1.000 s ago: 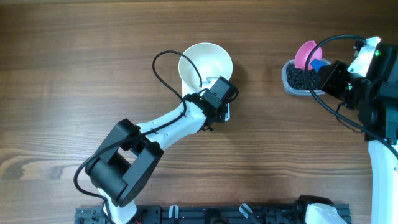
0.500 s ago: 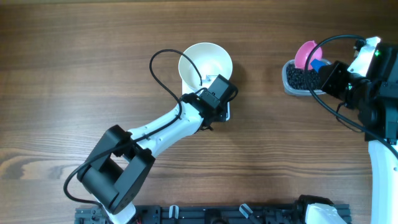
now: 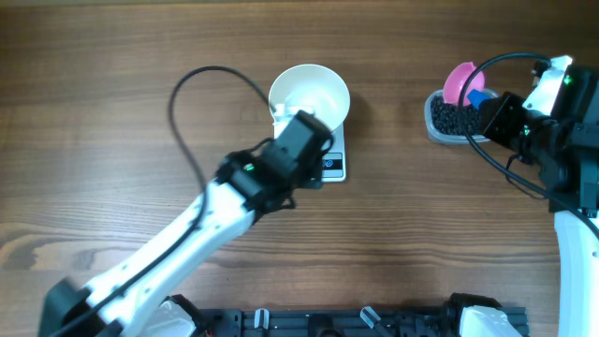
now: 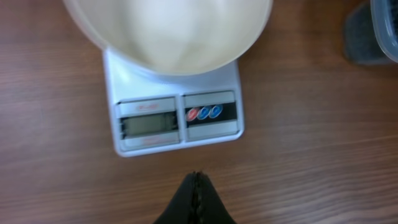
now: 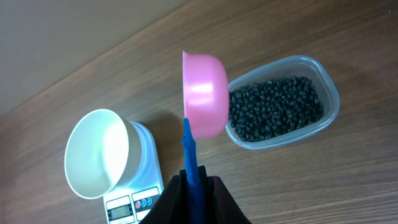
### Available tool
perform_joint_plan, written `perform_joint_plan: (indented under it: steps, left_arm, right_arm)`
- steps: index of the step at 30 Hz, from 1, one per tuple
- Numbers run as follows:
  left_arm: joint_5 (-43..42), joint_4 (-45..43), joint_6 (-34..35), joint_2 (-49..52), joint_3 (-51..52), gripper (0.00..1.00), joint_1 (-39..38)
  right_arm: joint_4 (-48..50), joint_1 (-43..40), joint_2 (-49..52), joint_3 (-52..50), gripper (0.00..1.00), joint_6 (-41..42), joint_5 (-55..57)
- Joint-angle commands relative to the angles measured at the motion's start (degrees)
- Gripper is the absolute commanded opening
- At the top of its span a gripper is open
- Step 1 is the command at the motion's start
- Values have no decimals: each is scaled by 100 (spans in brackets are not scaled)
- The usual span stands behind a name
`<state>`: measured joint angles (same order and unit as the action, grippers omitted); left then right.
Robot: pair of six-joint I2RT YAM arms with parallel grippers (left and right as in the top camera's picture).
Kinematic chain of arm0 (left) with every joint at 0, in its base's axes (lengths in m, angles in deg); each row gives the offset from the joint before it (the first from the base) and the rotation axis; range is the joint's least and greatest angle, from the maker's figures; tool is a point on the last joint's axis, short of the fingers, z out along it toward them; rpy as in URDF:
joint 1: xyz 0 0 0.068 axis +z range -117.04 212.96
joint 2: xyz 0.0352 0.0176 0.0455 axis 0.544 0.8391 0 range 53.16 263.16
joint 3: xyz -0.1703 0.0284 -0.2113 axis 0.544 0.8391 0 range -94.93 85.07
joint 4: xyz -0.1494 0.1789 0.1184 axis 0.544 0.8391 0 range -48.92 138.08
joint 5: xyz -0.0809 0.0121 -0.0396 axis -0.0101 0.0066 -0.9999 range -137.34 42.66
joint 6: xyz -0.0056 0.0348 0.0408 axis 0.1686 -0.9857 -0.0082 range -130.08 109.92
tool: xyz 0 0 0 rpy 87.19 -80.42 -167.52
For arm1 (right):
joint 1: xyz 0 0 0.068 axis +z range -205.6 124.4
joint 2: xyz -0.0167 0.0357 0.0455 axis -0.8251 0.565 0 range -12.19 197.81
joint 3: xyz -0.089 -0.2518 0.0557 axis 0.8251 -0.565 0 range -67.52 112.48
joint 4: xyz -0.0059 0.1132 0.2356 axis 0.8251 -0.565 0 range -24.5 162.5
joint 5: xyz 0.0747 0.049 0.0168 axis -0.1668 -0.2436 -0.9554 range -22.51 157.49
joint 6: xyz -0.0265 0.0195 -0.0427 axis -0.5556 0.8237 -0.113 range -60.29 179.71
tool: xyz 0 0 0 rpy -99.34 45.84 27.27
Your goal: Scoop item into bowl and weigh 150g on scale
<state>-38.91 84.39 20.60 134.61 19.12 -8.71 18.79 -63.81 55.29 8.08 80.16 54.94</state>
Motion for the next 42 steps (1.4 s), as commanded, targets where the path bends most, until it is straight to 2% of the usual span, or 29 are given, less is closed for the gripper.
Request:
perform_joint_plan:
  steps: [1, 3, 5, 8, 9, 10, 19, 25, 42]
  left_arm:
    - [0, 490, -46, -629, 24, 8, 424]
    - [15, 667, -46, -846, 24, 19, 673]
    - [133, 796, -46, -990, 26, 37, 931]
    - [501, 1058, -48, -1054, 26, 45, 1272]
    - [584, 1143, -48, -1051, 26, 54, 1366]
    - [614, 1222, -48, -1043, 26, 100, 1453]
    - [599, 1279, -26, -1043, 26, 100, 1681]
    - [599, 1272, -26, -1043, 26, 100, 1681]
    - [599, 1272, -26, -1043, 26, 100, 1681]
  right_arm:
    - [111, -28, -50, 170, 4, -76, 94]
    - [293, -28, -50, 170, 4, -79, 72]
    - [490, -28, -50, 170, 4, -85, -20]
    - [798, -28, -28, 170, 4, -125, -52]
    - [879, -28, -20, 170, 4, -199, -52]
    - [964, -28, -2, 170, 4, -240, -55]
    - [1600, -28, 111, 170, 4, -208, -61]
    - [1591, -28, 111, 170, 4, 439, -79]
    - [2339, -28, 116, 170, 4, 553, 105]
